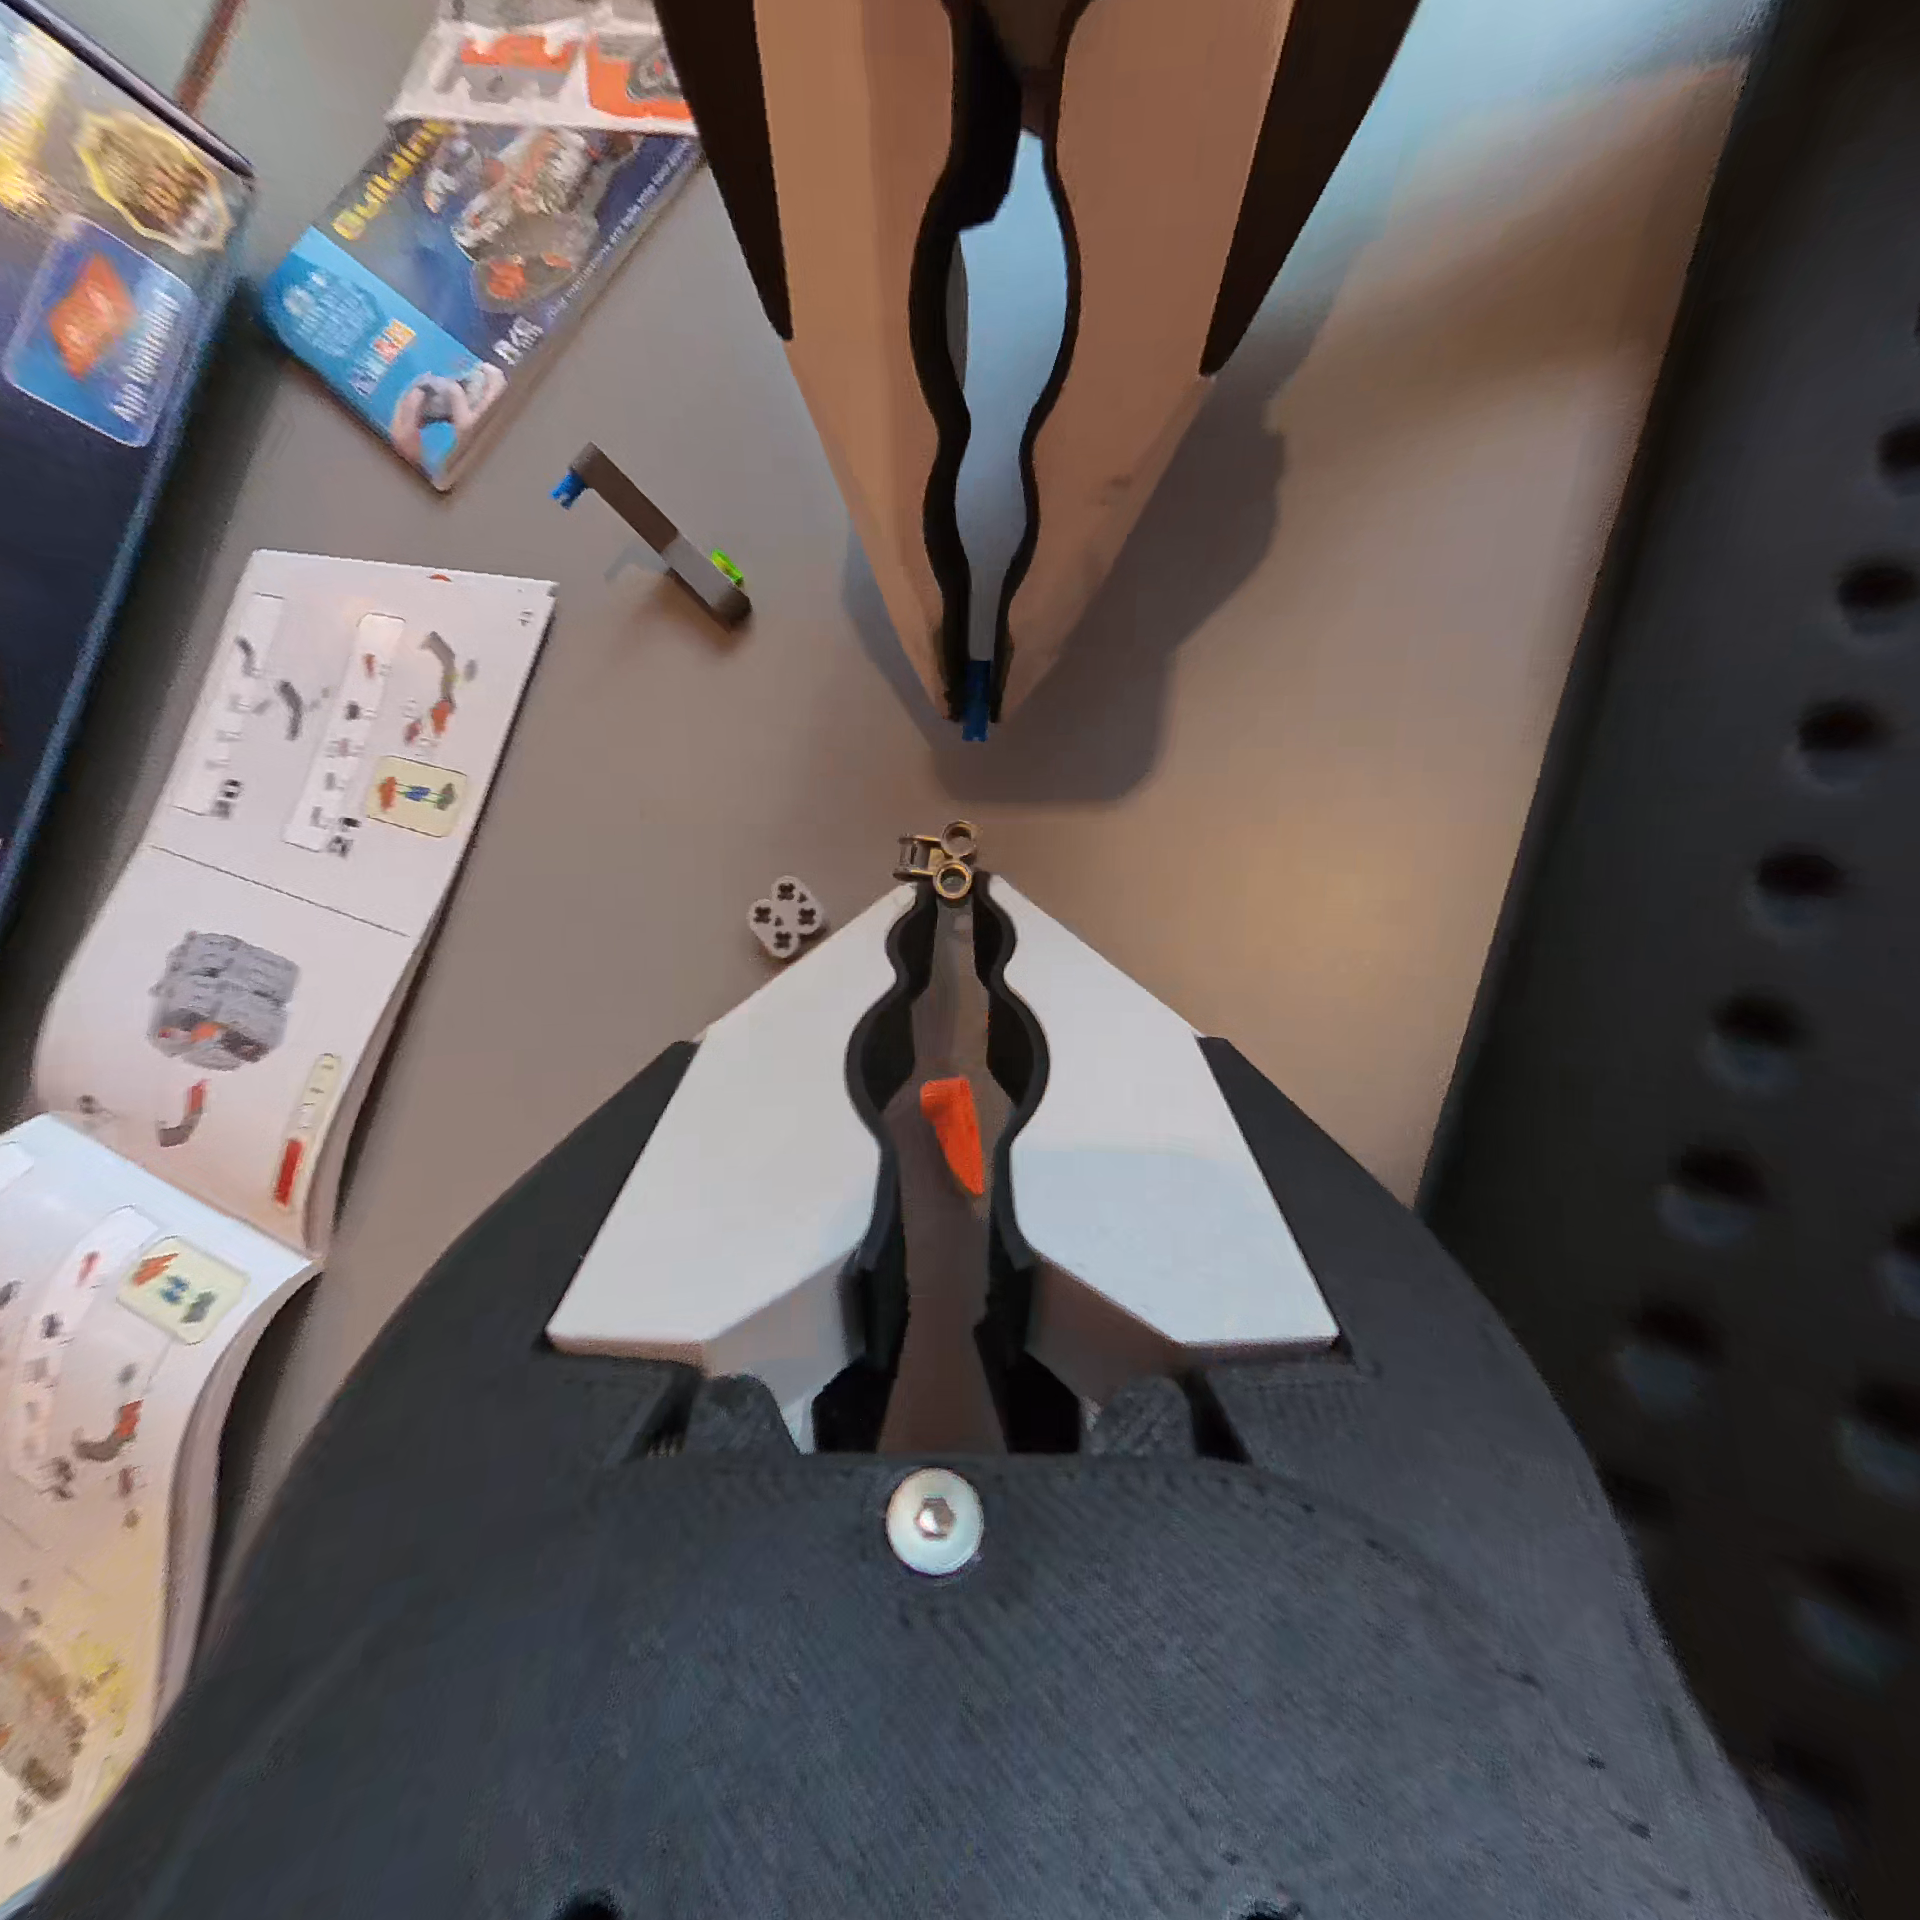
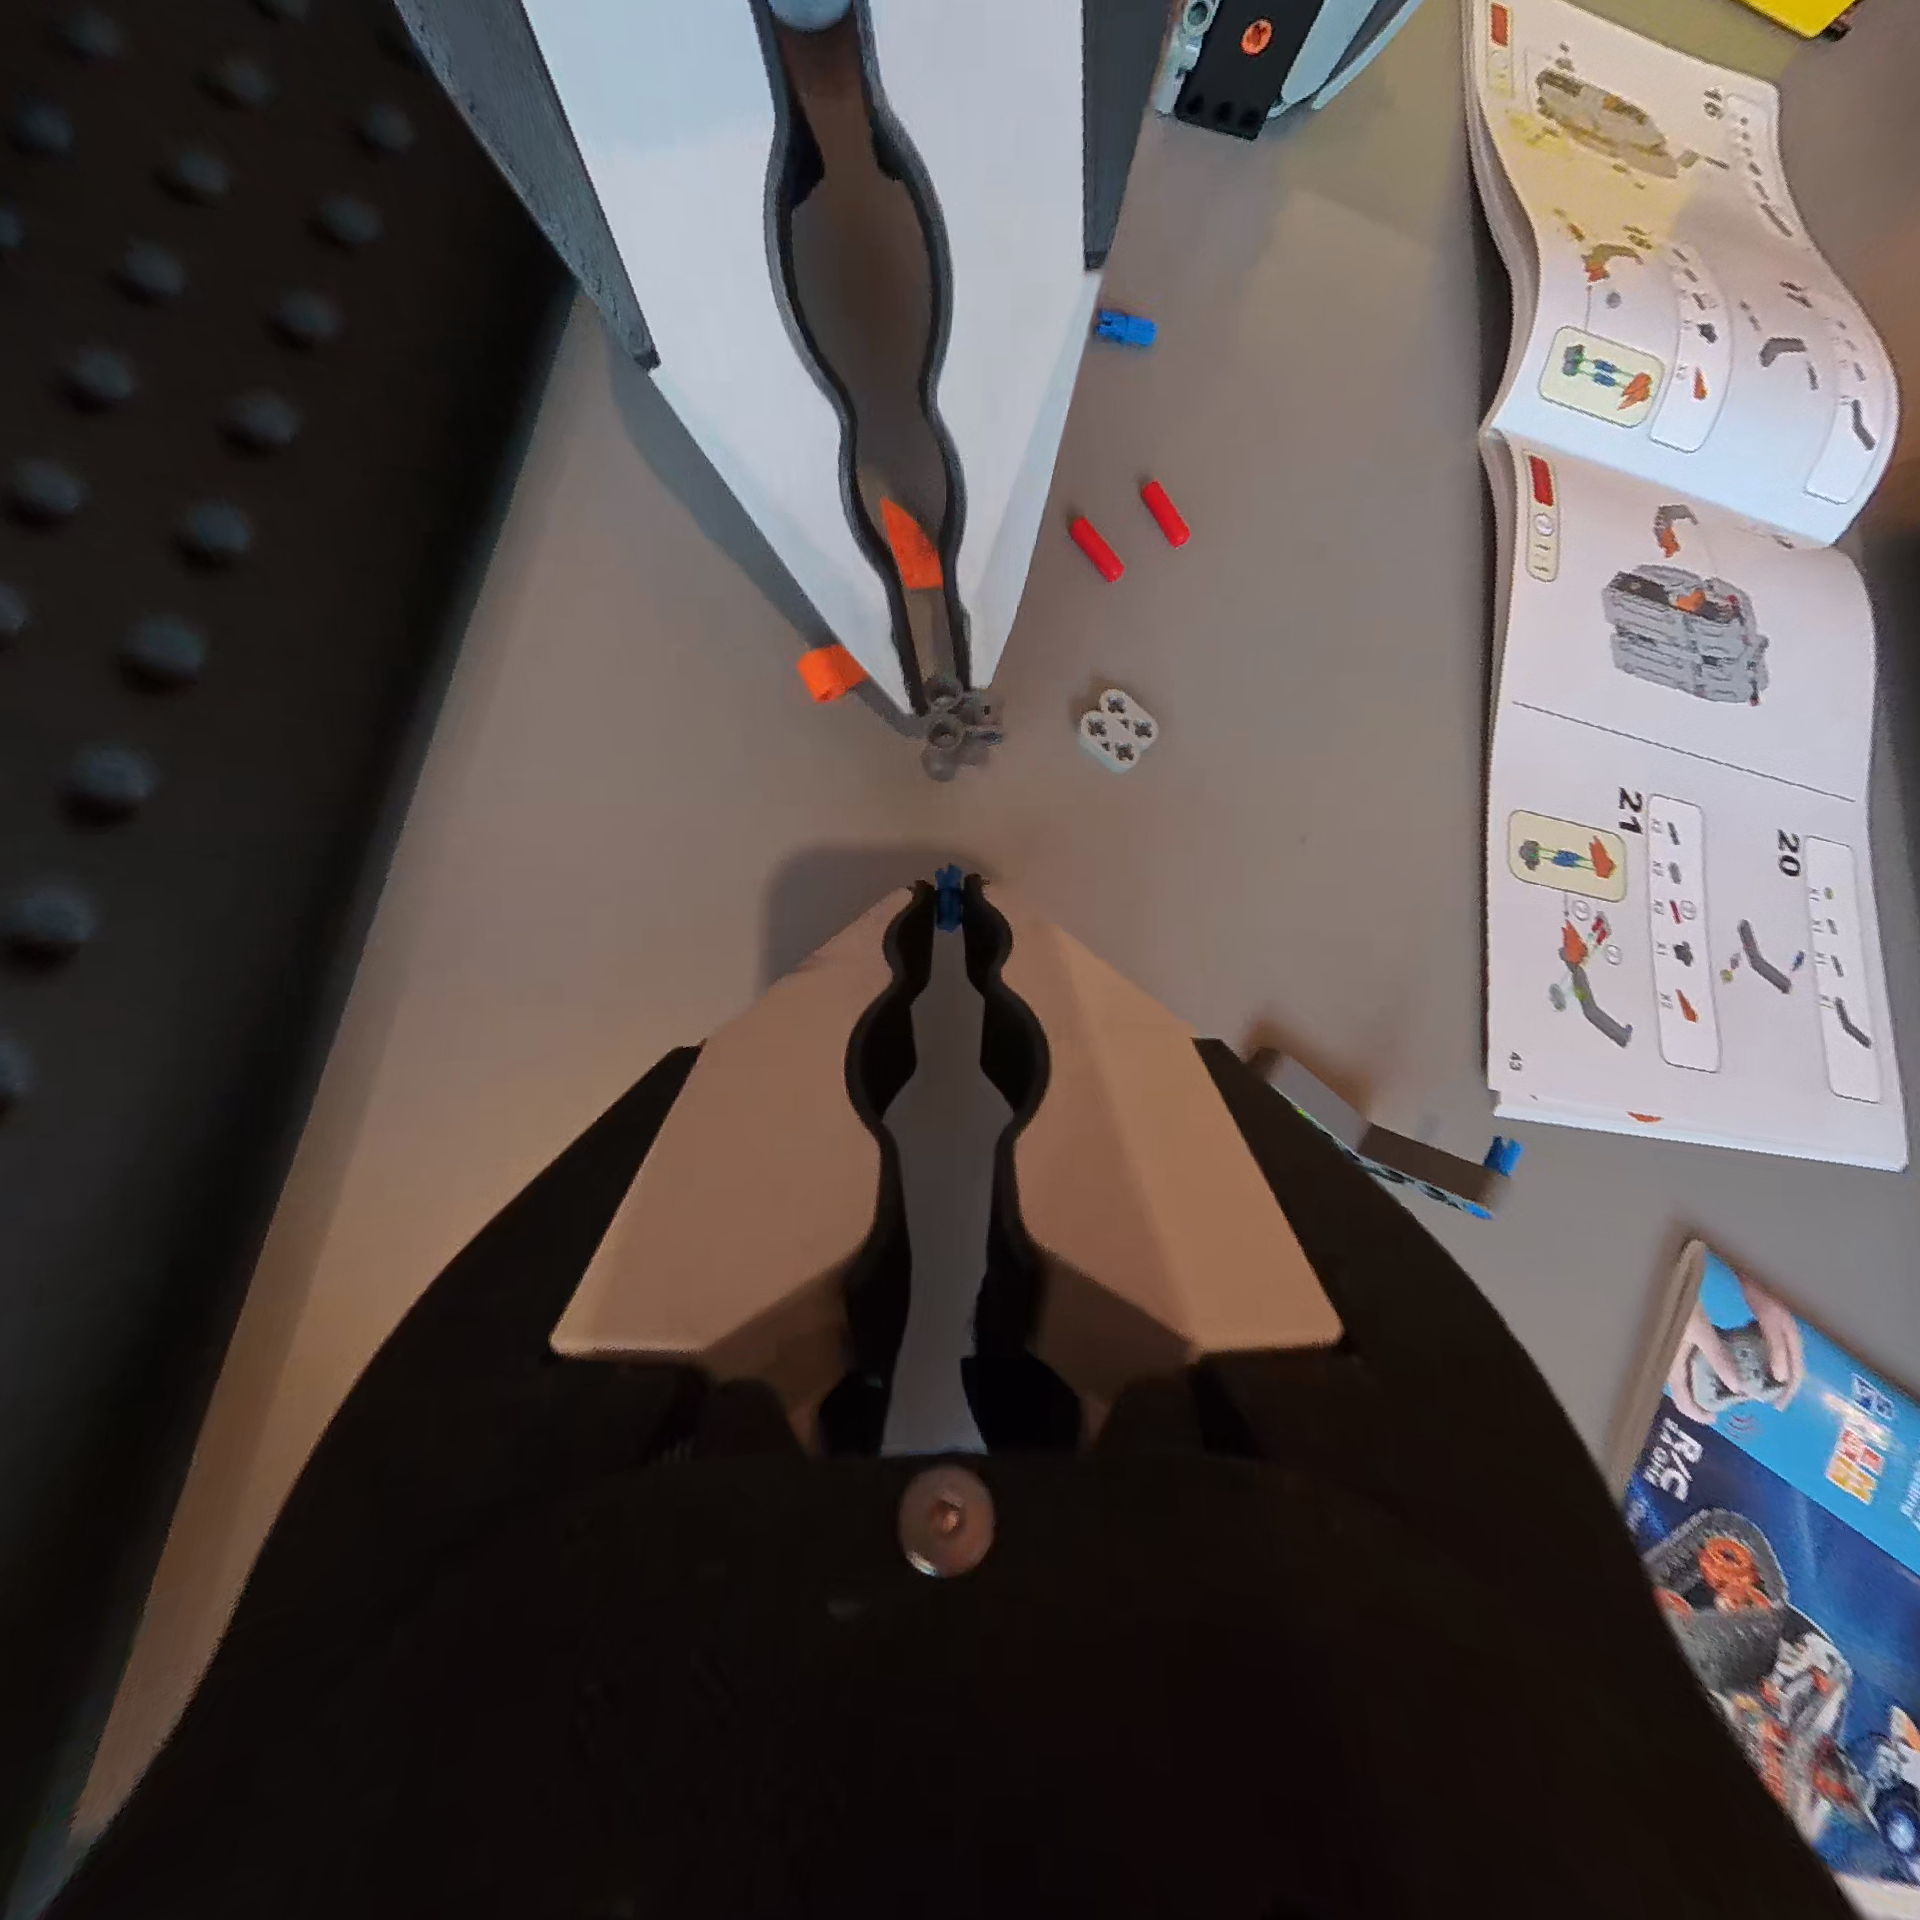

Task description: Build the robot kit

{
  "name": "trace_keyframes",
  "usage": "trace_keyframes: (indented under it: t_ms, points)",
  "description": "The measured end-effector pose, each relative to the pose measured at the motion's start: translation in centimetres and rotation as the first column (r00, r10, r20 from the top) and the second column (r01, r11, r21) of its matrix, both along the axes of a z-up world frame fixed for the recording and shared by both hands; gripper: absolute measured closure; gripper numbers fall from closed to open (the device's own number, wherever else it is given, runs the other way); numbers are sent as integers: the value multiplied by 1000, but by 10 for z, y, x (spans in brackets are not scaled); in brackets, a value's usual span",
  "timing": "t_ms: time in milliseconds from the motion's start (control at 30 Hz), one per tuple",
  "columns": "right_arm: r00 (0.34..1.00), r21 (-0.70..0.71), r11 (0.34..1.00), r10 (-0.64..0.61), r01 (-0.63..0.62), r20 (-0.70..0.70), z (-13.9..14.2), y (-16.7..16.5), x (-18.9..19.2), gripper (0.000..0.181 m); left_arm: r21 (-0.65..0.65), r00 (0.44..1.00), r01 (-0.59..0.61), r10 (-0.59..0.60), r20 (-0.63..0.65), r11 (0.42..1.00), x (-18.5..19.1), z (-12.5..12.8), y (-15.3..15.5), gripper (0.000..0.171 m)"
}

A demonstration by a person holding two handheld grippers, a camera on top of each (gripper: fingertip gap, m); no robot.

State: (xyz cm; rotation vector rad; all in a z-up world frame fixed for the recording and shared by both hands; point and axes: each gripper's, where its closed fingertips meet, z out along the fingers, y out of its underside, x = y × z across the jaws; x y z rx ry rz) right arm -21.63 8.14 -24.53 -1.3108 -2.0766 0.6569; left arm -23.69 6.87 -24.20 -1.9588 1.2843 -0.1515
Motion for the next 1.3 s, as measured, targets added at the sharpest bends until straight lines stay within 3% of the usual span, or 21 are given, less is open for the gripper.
trace_keyframes:
  t_ms: [167, 267, 367, 600, 733, 867, 1033, 1300]
  points:
    - [1000, -115, 993, -26, 24, -17, 2, -5, -8, 176, 92, 1000, 25, -26, 12, 995, -10, 14, -7, 166]
    - [993, -256, 966, -67, 39, -98, 20, -11, -21, 177, 158, 998, 44, -51, 44, 986, -11, 26, -12, 166]
    - [984, -333, 942, -101, 47, -145, 34, -14, -26, 177, 185, 999, 42, -41, -11, 982, -18, 27, -15, 166]
    - [979, 29, 998, 67, -62, -195, 32, -33, -38, 177, 239, 995, 24, 1, -104, 971, -29, 25, -21, 166]
    - [966, 186, 982, 54, -5, -254, 46, -28, -45, 177, 324, 987, 6, 47, -156, 946, -36, 33, -20, 166]
    - [948, 365, 931, 85, 34, -306, 60, -33, -54, 177, 356, 985, -26, 84, -148, 934, -37, 34, -17, 166]
    - [956, 564, 824, 127, 46, -263, 54, -29, -57, 177, 359, 985, -61, 115, -129, 931, -36, 35, -13, 166]
    - [977, 654, 755, 107, 42, -186, 41, -21, -58, 176, 336, 986, -100, 138, -90, 936, -37, 31, -13, 167]
